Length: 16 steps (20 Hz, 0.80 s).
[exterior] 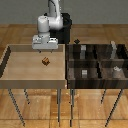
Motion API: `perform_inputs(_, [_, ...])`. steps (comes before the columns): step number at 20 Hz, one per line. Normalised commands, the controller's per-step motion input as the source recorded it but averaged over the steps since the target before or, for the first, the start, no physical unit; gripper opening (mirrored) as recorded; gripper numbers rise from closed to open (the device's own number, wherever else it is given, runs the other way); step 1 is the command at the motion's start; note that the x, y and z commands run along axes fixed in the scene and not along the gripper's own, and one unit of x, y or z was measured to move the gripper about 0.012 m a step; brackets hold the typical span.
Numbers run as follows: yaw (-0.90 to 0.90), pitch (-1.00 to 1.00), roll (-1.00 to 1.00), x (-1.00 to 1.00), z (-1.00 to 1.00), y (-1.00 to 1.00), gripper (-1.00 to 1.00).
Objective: Place the loaf of bread into the appropriate compartment.
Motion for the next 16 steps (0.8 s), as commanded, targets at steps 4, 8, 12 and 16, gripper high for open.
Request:
perform_inputs(4, [0.0,0.0,0.0,0.0,-1.0,0.0,1.0])
perform_inputs(8, [0.0,0.0,0.0,0.0,-0.25,-0.12,1.0])
perform_inputs(12, [0.0,0.0,0.0,0.0,-0.25,0.0,1.0])
perform_inputs(16, [0.0,0.0,0.0,0.0,-0.75,0.0,1.0])
